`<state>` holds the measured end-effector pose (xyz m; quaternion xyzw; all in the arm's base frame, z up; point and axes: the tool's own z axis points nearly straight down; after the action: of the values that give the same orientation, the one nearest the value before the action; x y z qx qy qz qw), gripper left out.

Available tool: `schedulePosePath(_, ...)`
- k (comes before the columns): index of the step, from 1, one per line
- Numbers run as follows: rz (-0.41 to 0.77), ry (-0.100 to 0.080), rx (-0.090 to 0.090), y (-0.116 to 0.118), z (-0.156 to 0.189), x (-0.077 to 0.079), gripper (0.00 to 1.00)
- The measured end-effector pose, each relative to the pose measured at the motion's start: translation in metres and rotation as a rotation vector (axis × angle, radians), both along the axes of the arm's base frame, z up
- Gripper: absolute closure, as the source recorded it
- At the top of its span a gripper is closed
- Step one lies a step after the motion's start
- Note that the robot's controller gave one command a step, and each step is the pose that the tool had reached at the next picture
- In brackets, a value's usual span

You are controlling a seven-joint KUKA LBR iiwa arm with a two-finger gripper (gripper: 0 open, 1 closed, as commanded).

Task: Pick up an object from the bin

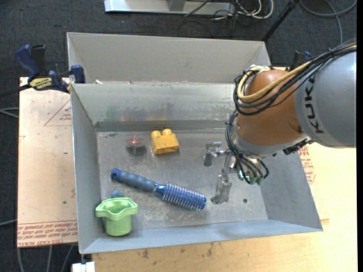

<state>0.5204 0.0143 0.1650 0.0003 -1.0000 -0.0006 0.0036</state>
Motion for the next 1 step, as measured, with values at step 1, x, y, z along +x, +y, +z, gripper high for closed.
schedulePosePath(1,-0.17,0.0,-0.001,0.0318,-0.0988,-0.0265,0.0)
